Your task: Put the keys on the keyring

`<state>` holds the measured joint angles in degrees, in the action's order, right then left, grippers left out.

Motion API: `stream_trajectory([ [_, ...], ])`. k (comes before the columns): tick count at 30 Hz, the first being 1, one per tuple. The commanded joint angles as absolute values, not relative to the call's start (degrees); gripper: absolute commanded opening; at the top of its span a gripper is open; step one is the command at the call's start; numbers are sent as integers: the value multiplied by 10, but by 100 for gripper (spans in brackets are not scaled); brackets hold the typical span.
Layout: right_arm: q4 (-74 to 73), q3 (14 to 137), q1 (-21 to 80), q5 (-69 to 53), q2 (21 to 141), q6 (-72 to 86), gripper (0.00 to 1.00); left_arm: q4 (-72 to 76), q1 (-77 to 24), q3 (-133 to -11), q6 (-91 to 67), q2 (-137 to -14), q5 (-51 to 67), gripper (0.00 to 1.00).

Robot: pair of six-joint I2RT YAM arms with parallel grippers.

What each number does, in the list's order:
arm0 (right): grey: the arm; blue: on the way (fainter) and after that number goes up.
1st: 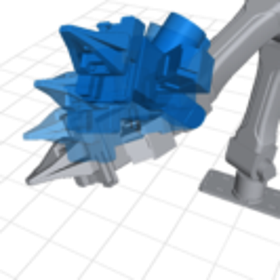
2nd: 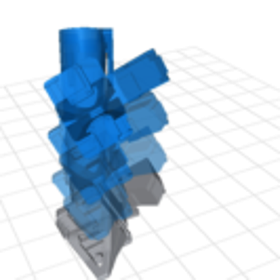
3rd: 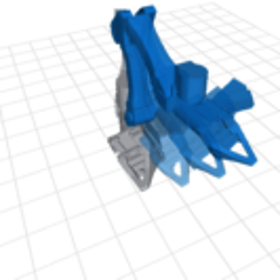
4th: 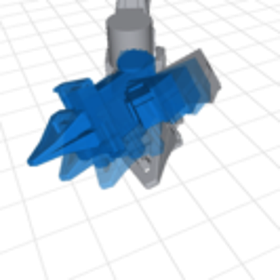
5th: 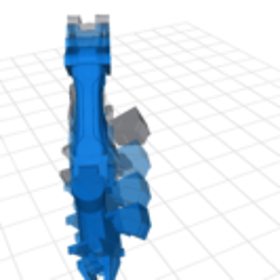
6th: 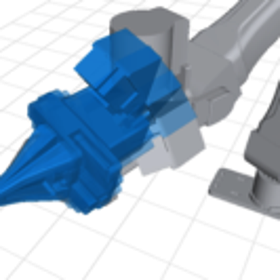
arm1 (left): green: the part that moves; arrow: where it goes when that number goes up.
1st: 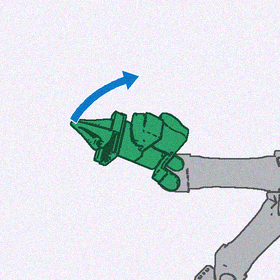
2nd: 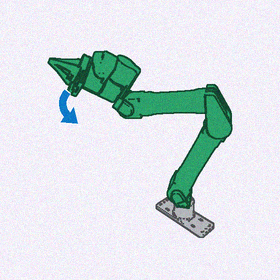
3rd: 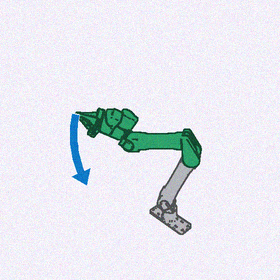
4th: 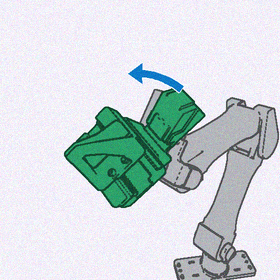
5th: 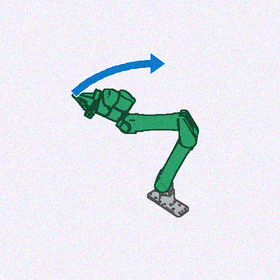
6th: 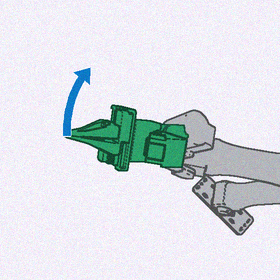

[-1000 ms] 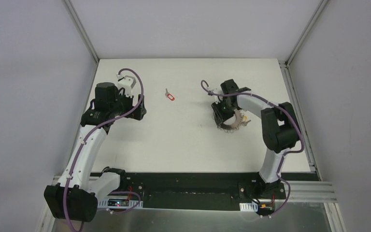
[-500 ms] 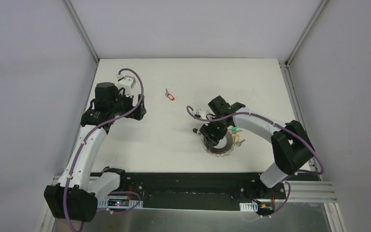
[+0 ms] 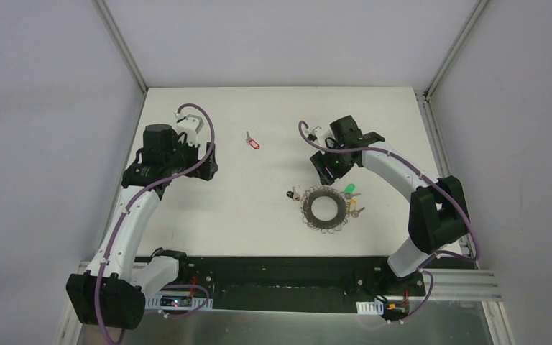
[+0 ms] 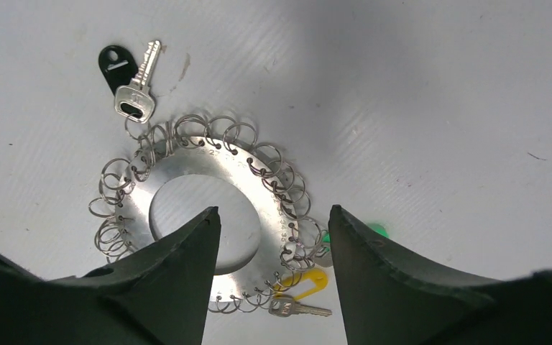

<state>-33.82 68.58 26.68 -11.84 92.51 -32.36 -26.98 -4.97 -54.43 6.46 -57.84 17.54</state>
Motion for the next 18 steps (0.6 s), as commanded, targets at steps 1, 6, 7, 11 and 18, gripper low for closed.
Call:
stream_trajectory([
  [1,-340,695,264,-99,944,-299,59,-258,-61,-544,66,-598,187,100],
  [6,-333,682,236,-123,931,-281,59,-298,-110,-636,50,-723,124,100],
  [7,-334,678,228,-130,924,-278,59,-307,-122,-660,44,-753,108,96],
  [11,-339,659,204,-137,885,-279,59,-350,-151,-782,3,-895,62,87],
  [18,-348,621,186,-142,835,-276,60,-434,-157,-1024,-100,-1162,125,73],
])
